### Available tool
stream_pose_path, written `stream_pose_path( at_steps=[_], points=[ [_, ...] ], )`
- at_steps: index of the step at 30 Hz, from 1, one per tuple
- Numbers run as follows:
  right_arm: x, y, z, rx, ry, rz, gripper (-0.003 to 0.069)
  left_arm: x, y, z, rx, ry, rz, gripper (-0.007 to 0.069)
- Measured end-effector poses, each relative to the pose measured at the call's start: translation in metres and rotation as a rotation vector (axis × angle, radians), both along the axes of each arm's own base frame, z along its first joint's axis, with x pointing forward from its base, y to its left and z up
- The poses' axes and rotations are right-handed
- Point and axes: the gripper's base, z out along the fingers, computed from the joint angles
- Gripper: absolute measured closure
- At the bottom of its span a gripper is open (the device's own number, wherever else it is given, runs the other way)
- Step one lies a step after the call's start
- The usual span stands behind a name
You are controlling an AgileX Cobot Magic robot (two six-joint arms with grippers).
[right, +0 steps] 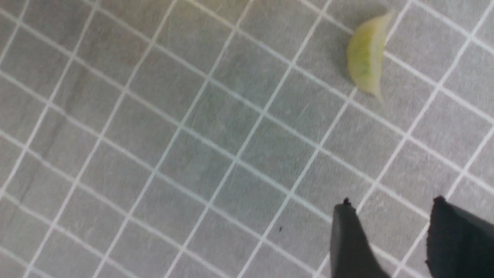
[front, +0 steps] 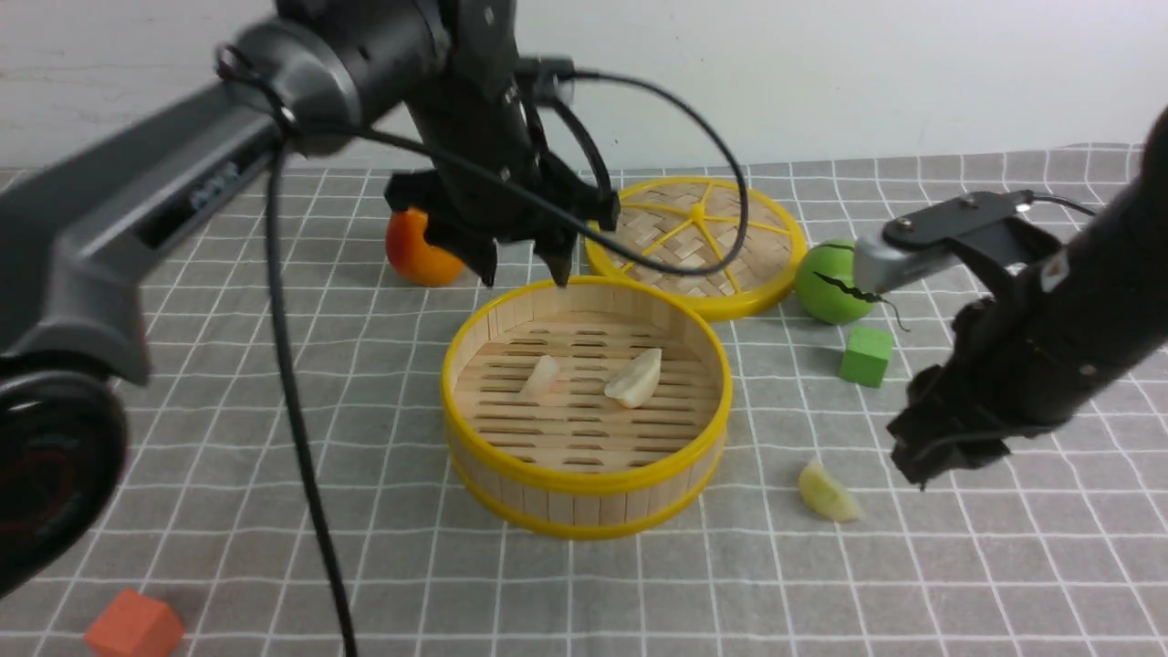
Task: Put the dumplings into the steamer on the table with the grey tablecloth.
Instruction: 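Reach for and grasp a dumpling lying on the table beside the steamer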
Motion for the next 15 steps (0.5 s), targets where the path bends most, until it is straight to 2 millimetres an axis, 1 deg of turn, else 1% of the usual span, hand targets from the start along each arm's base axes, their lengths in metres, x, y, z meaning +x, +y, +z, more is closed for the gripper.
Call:
stream_pose_path(
  at_steps=[1, 2, 3, 4, 5, 7, 8, 9, 10, 11, 12, 13, 14, 15],
  points=[
    [0.011, 0.003, -0.007, -0.005, 0.003, -0.001, 0.0267, -0.008, 0.004, 0.017, -0.012, -0.032, -0.001, 0.0193],
    [0.017, 0.005, -0.010, -0.007, 0.003, -0.002, 0.0244, -0.014, 0.007, 0.030, -0.020, -0.055, -0.001, 0.0209],
    [0.027, 0.008, -0.019, -0.011, 0.012, -0.002, 0.0204, -0.023, 0.013, 0.047, -0.029, -0.091, -0.001, 0.0241],
    [0.032, 0.009, -0.022, -0.012, 0.014, -0.004, 0.0186, -0.027, 0.015, 0.055, -0.035, -0.108, 0.000, 0.0260],
    [0.042, 0.012, -0.035, -0.017, 0.027, -0.007, 0.0151, -0.036, 0.020, 0.071, -0.045, -0.145, 0.002, 0.0303],
    [0.054, 0.016, -0.053, -0.025, 0.048, -0.010, 0.0121, -0.050, 0.028, 0.089, -0.058, -0.181, 0.004, 0.0386],
    [0.059, 0.017, -0.062, -0.030, 0.059, -0.011, 0.0114, -0.057, 0.031, 0.095, -0.062, -0.191, 0.005, 0.0431],
    [0.060, 0.017, -0.064, -0.031, 0.061, -0.011, 0.0113, -0.058, 0.032, 0.096, -0.062, -0.192, 0.005, 0.0440],
    [0.064, 0.018, -0.071, -0.036, 0.070, -0.010, 0.0111, -0.064, 0.035, 0.099, -0.064, -0.196, 0.005, 0.0484],
    [0.070, 0.020, -0.085, -0.046, 0.081, -0.004, 0.0111, -0.075, 0.040, 0.102, -0.061, -0.189, 0.005, 0.0560],
    [0.072, 0.021, -0.093, -0.052, 0.094, -0.002, 0.0113, -0.082, 0.044, 0.104, -0.061, -0.189, 0.005, 0.0592],
    [0.073, 0.021, -0.094, -0.052, 0.093, -0.002, 0.0115, -0.083, 0.044, 0.102, -0.057, -0.181, 0.005, 0.0599],
    [0.076, 0.021, -0.105, -0.059, 0.108, 0.001, 0.0127, -0.095, 0.050, 0.100, -0.047, -0.163, 0.003, 0.0639],
    [0.077, 0.022, -0.111, -0.063, 0.117, 0.003, 0.0146, -0.105, 0.055, 0.100, -0.042, -0.155, 0.002, 0.0638]
  ],
)
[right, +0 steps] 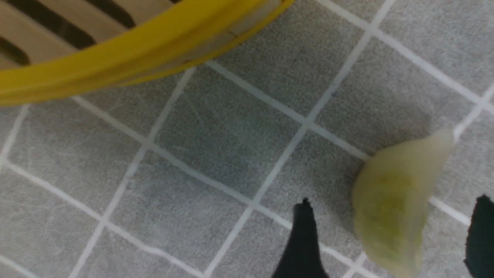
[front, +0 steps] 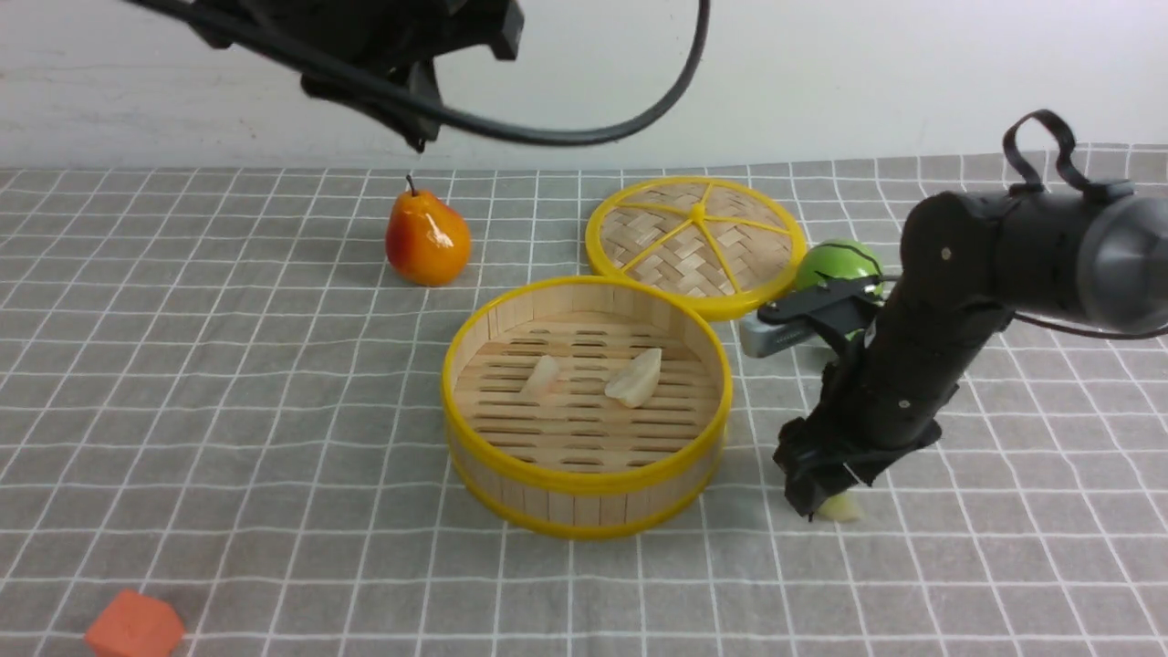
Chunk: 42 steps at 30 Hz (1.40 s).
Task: Put the dumplings into the steamer on the table with the grey tablecloth.
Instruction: 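Reach for and grasp a dumpling lying on the table beside the steamer, then place the dumpling in the bamboo steamer basket with the right gripper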
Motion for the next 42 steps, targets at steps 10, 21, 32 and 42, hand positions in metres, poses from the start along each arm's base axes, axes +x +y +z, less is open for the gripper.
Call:
stream_pose_path(
  at_steps=[10, 21, 32, 42],
  points=[
    [0.003, 0.000, -0.006, -0.005, -0.001, 0.002, 0.0462, -0.089, 0.044, -0.028, 0.040, 0.076, -0.003, 0.0638],
    [-0.005, 0.061, 0.115, 0.064, -0.135, 0.190, 0.0457, -0.184, 0.092, -0.059, 0.018, 0.039, -0.002, 0.0638],
    [-0.004, 0.163, 0.069, 0.046, -0.198, 0.313, 0.0457, -0.232, 0.115, -0.058, -0.066, -0.075, 0.014, 0.0638],
    [0.015, 0.173, 0.025, 0.054, -0.213, 0.209, 0.0398, -0.278, 0.137, -0.080, -0.145, -0.198, 0.007, 0.0638]
  ],
)
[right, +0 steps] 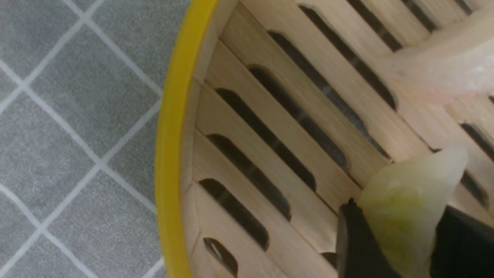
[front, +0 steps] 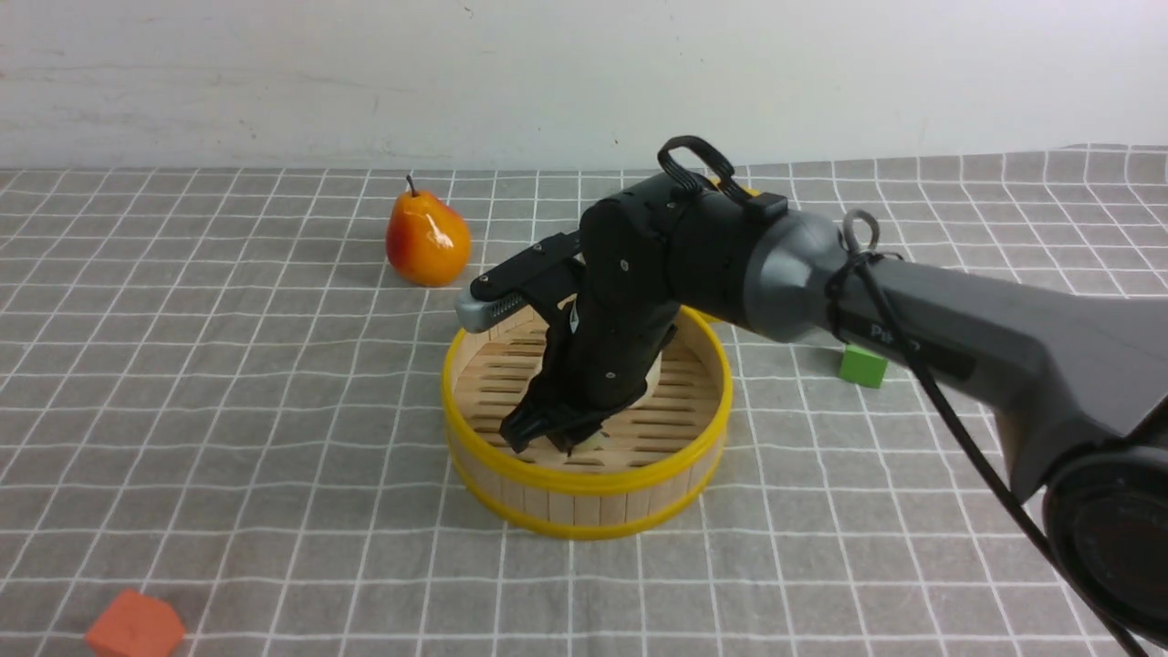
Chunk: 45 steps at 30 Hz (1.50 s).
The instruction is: Put the dumplings into the steamer on the table with the grey tablecloth.
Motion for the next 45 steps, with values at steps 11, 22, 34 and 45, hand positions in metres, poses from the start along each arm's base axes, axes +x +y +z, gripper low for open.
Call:
stream_pose_path(
  at_steps=[11, 22, 34, 45],
  points=[
    [-0.021, -0.015, 0.070, -0.011, 0.020, 0.008, 0.0266, -0.007, 0.003, -0.015, -0.020, -0.040, -0.001, 0.0638],
    [-0.120, -0.084, 0.197, 0.198, -0.185, 0.041, 0.0668, -0.007, 0.003, -0.015, -0.021, -0.041, -0.001, 0.0629],
    [-0.221, -0.163, 0.193, 0.434, -0.456, -0.003, 0.0678, -0.007, 0.003, -0.015, -0.021, -0.041, -0.001, 0.0620],
    [-0.257, -0.195, 0.185, 0.408, -0.538, 0.012, 0.0680, -0.007, 0.003, -0.015, -0.021, -0.041, -0.001, 0.0615]
  ],
)
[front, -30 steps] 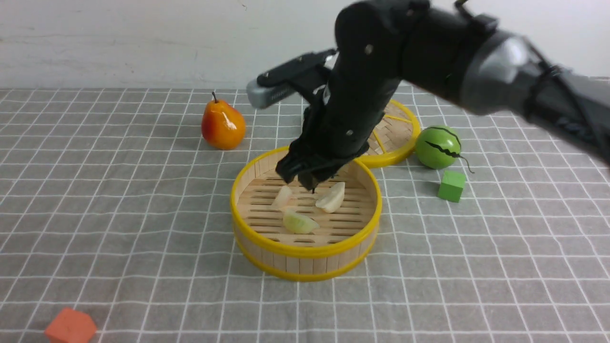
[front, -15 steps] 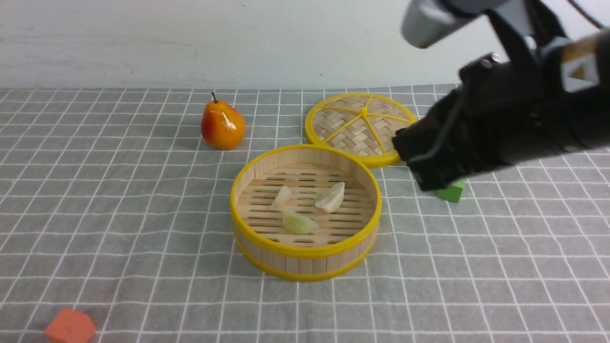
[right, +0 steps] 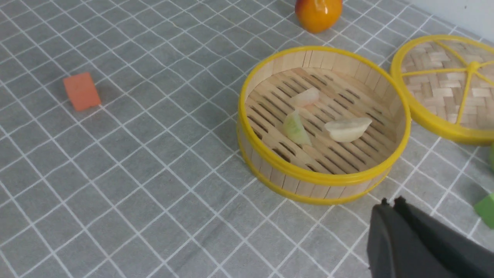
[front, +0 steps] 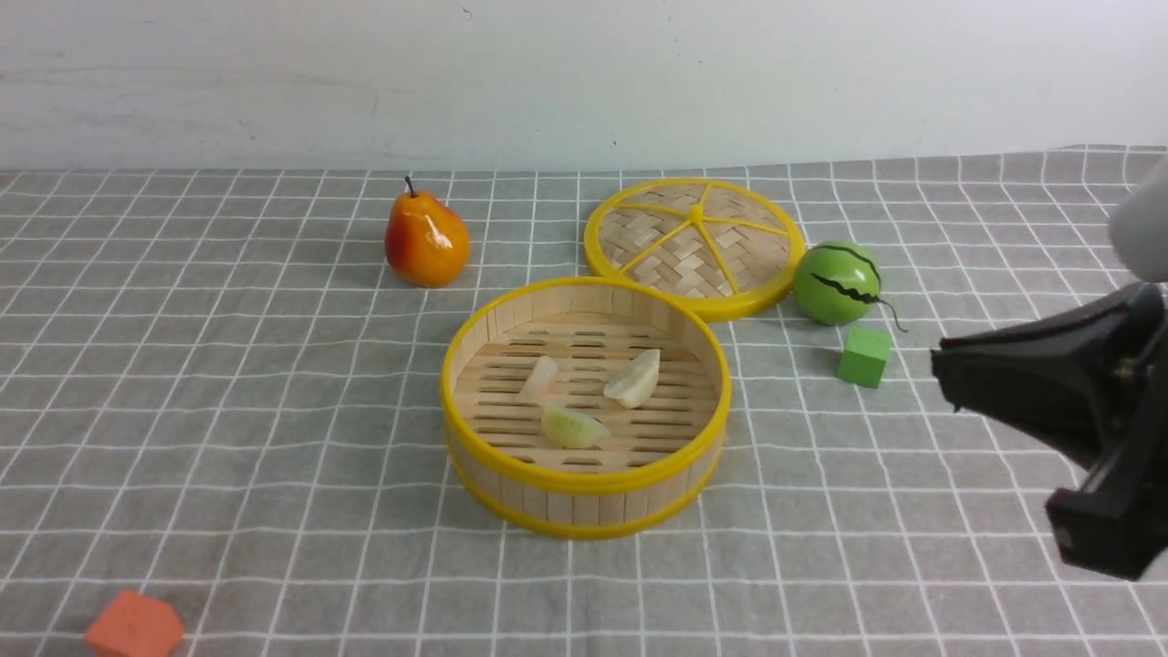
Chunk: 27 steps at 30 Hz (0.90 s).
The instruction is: Put the dumplings into the steamer on the table with the grey tablecloth.
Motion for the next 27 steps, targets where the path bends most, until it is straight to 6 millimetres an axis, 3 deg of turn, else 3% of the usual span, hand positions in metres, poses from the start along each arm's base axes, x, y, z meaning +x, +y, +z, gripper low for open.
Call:
stream_pose_path(
  at_steps=[6, 9, 10, 11, 14, 17, 27],
  points=[
    [-0.024, -0.023, 0.002, 0.049, -0.075, -0.041, 0.0680, 0.000, 0.000, 0.000, 0.000, 0.000, 0.000, 0.0608],
    [-0.032, -0.035, -0.028, 0.105, -0.125, -0.100, 0.0680, 0.000, 0.000, 0.000, 0.000, 0.000, 0.000, 0.0607],
    [-0.032, -0.035, -0.028, 0.105, -0.125, -0.100, 0.0680, 0.000, 0.000, 0.000, 0.000, 0.000, 0.000, 0.0607],
    [-0.034, -0.041, -0.051, 0.131, -0.142, -0.137, 0.0680, 0.000, 0.000, 0.000, 0.000, 0.000, 0.000, 0.0605],
    [-0.038, -0.052, -0.074, 0.190, -0.175, -0.205, 0.0680, 0.000, 0.000, 0.000, 0.000, 0.000, 0.000, 0.0603],
    [-0.052, -0.077, -0.112, 0.294, -0.228, -0.388, 0.0680, 0.000, 0.000, 0.000, 0.000, 0.000, 0.000, 0.0596],
    [-0.075, -0.108, -0.176, 0.291, -0.337, -0.757, 0.0680, 0.000, 0.000, 0.000, 0.000, 0.000, 0.000, 0.0587]
  ],
)
